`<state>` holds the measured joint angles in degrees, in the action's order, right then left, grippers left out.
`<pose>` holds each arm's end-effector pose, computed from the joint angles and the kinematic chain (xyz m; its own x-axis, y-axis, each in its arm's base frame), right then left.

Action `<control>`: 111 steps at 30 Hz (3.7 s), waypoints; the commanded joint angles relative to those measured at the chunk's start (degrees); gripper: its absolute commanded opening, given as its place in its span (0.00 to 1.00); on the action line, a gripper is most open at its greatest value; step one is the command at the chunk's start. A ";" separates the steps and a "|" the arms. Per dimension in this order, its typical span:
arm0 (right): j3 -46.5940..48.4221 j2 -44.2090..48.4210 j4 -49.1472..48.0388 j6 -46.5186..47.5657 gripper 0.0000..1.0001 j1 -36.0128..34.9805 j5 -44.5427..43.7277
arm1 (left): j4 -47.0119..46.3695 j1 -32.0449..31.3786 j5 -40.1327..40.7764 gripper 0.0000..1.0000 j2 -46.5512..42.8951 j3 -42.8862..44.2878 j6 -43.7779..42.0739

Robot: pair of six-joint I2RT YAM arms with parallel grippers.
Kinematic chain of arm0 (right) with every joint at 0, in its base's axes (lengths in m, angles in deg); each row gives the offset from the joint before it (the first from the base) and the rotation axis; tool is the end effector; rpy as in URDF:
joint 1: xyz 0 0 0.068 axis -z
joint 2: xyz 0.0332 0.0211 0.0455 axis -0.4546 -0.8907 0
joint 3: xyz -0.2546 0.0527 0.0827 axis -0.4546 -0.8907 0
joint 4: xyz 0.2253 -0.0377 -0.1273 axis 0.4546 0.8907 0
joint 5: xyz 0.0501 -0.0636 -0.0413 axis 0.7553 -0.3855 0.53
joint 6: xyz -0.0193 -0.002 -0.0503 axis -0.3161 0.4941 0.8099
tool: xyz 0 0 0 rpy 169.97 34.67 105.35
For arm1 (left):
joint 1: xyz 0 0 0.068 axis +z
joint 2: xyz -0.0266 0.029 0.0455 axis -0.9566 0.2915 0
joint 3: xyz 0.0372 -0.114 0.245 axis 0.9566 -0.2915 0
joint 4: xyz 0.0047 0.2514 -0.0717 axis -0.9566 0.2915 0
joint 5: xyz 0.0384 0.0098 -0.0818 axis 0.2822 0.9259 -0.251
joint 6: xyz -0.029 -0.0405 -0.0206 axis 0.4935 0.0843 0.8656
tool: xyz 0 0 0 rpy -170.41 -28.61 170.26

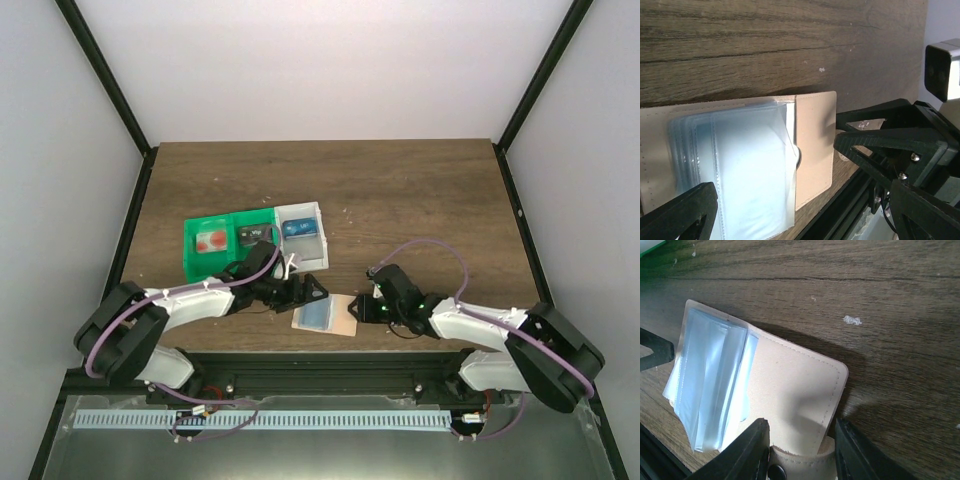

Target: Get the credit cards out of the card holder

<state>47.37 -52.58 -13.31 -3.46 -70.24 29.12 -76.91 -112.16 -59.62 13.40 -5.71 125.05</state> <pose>0.1471 0.1483 0.1331 -0.9304 0.0410 -0.3642 -0.1811 0.8124 0.5543 0.1875 -0.1774 0.1520 -0.9869 -0.0026 -0.1614 0.1251 0.6190 -0.7754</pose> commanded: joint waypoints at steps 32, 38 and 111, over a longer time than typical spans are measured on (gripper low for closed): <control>-2.41 0.02 -4.10 -1.60 0.38 0.22 0.12 | -3.33 -2.61 -1.52 0.95 3.72 2.77 -1.63; -2.18 -0.43 -4.34 -1.39 0.37 0.28 -0.03 | -3.73 -2.62 -2.27 0.95 5.69 3.15 -1.41; -3.82 1.23 -7.69 -2.41 0.36 0.27 -3.78 | -14.07 -6.51 -5.23 0.94 11.77 4.67 5.70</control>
<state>44.49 -53.34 -20.83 -5.23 -70.24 27.59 -88.73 -118.07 -64.39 24.29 -2.23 129.03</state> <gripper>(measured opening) 0.351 0.942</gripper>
